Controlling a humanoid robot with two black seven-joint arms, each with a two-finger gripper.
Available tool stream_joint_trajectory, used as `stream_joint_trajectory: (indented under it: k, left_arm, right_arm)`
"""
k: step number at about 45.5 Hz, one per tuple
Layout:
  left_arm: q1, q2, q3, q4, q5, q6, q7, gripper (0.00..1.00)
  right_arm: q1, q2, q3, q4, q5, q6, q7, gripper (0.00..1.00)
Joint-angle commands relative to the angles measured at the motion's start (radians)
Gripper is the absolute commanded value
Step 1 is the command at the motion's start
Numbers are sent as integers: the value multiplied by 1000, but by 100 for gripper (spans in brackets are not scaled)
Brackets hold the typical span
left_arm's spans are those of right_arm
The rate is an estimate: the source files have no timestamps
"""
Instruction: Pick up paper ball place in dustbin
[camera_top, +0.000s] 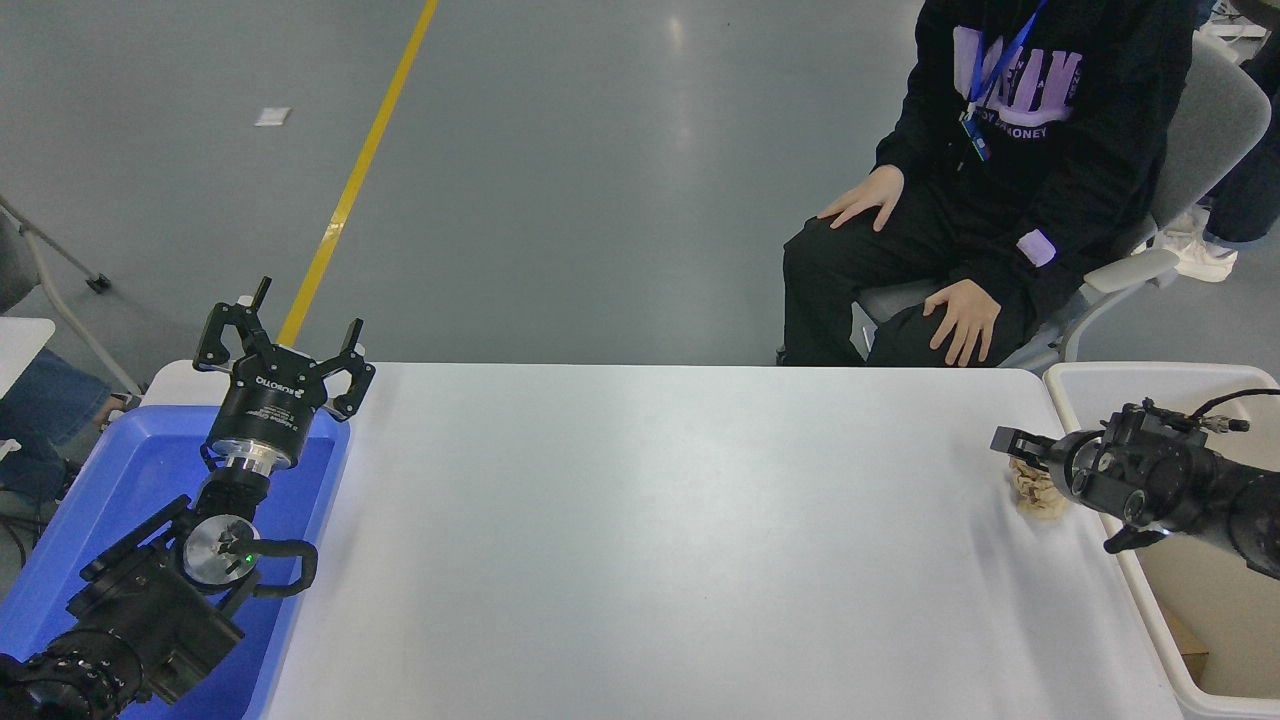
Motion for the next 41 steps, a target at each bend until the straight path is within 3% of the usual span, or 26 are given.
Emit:
stream_joint_trajectory:
  k: [1,23,27,36,41]
  left_arm:
    - [0,-1,-1,0,0,0,0,98]
    - [0,-1,1,0,0,2,0,98]
    - [0,0,1,0,0,2,0,98]
    - [0,-1,-1,0,0,2,0,98]
    - [0,0,-1,0,0,2,0,98]
  right_arm:
    - [-50,19,11,-58,-15,-31,1,99]
    - [-82,59,69,-82,-15,-77,1,99]
    - [-88,62,69,-87,-15,-87,1,92]
    - [-91,62,69,-87,-17,-95,1,90]
    - [-91,63,69,-84,-17,-95,1,81]
